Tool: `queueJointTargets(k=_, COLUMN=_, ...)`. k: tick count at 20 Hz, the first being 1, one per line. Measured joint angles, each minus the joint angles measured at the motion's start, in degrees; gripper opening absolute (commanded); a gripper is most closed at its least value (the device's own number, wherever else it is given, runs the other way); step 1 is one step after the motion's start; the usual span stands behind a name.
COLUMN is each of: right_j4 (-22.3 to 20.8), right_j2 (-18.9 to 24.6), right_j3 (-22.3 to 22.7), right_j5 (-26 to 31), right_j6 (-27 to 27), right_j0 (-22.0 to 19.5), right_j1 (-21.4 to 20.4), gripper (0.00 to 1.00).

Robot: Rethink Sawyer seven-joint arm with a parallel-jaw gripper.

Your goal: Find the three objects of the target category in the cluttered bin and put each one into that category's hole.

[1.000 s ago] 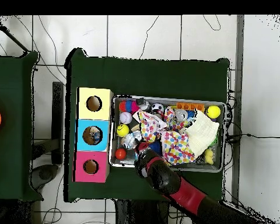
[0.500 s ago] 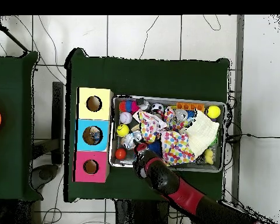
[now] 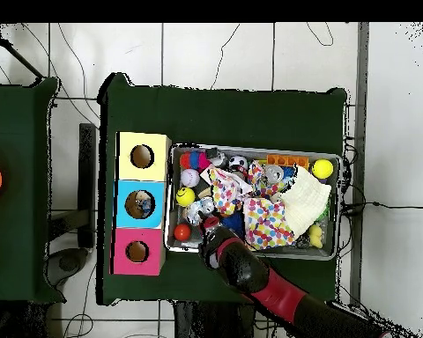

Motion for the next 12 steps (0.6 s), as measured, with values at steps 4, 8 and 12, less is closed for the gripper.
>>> queueJointTargets(k=4, right_j4=0.0, right_j2=0.1, right_j3=0.0, right_j5=0.0, right_j6=0.0, right_j0=0.0, right_j1=0.0, gripper=1.00)
queueJointTargets(k=8, right_j4=0.0, right_j2=0.2, right_j3=0.0, right_j5=0.0, right_j6=0.0, right_j0=0.0, right_j1=0.0, gripper=1.00)
queueJointTargets(k=12, right_j4=0.0, right_j2=0.2, right_j3=0.0, right_j5=0.0, right_j6=0.0, right_j0=0.0, right_j1=0.6, gripper=1.00)
